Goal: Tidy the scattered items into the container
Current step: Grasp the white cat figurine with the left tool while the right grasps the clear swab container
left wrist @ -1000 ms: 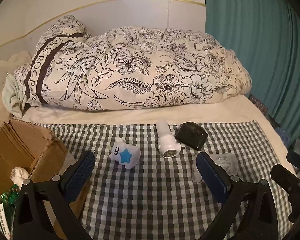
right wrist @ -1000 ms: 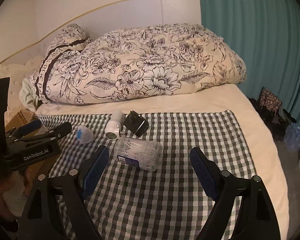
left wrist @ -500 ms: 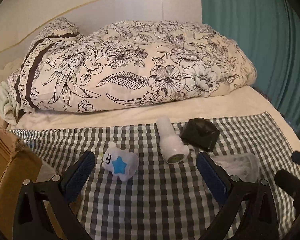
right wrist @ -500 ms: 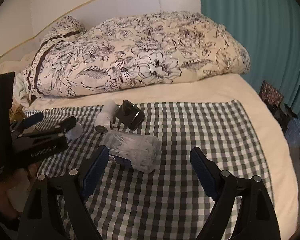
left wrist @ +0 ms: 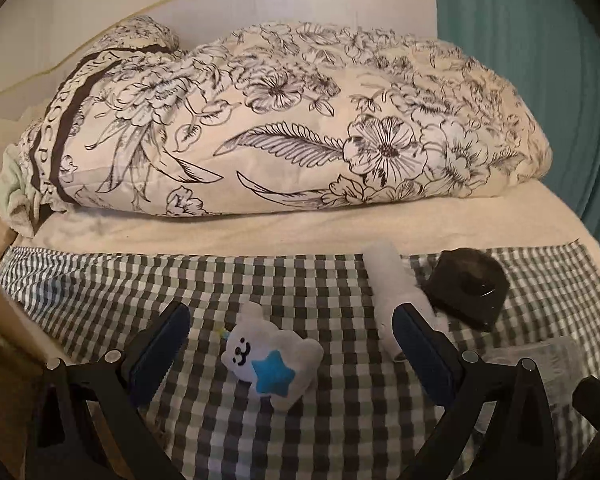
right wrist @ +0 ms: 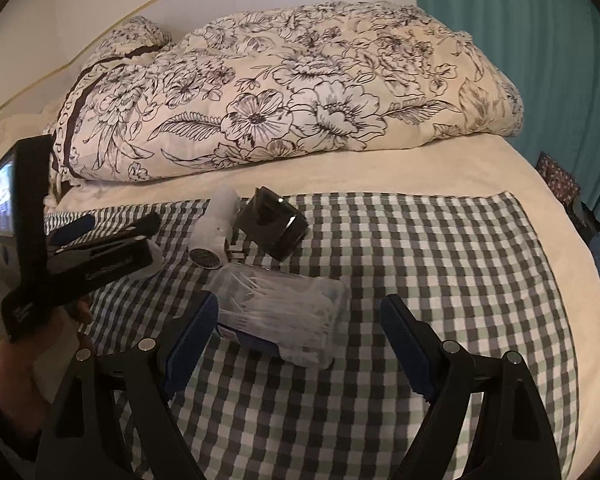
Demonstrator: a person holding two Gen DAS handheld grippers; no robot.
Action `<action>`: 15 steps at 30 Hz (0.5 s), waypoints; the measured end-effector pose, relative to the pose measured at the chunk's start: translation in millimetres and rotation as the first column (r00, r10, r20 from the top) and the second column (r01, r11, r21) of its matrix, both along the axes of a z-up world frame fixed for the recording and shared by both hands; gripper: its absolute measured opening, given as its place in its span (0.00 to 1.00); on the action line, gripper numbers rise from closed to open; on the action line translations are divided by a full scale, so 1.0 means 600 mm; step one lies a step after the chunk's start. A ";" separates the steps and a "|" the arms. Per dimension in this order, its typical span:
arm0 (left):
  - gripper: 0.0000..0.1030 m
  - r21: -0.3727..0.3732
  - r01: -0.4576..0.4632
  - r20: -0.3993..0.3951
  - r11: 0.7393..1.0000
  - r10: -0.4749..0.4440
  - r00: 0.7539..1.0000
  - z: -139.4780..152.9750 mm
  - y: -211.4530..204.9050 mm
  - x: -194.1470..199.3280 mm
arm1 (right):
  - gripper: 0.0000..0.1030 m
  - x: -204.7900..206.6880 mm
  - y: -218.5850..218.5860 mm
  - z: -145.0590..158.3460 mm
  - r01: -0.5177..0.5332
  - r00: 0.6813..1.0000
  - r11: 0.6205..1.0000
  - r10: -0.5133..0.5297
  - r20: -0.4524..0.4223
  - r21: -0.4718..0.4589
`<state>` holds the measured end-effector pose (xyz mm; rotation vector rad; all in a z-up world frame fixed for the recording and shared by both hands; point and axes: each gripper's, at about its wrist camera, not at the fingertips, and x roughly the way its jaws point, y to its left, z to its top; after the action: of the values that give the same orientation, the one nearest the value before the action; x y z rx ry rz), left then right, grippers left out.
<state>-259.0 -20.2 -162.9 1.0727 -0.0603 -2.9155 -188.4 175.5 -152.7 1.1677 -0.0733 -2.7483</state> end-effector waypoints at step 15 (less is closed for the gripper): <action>1.00 0.050 -0.061 0.104 0.997 0.056 0.993 -0.073 -0.031 -0.060 | 0.86 -0.032 -0.041 -0.043 0.024 0.999 0.998 -0.025 0.024 0.052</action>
<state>-295.2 -39.0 -206.9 1.2101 0.0451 -2.8238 -207.6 150.8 -178.7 1.2224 -0.0196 -2.7731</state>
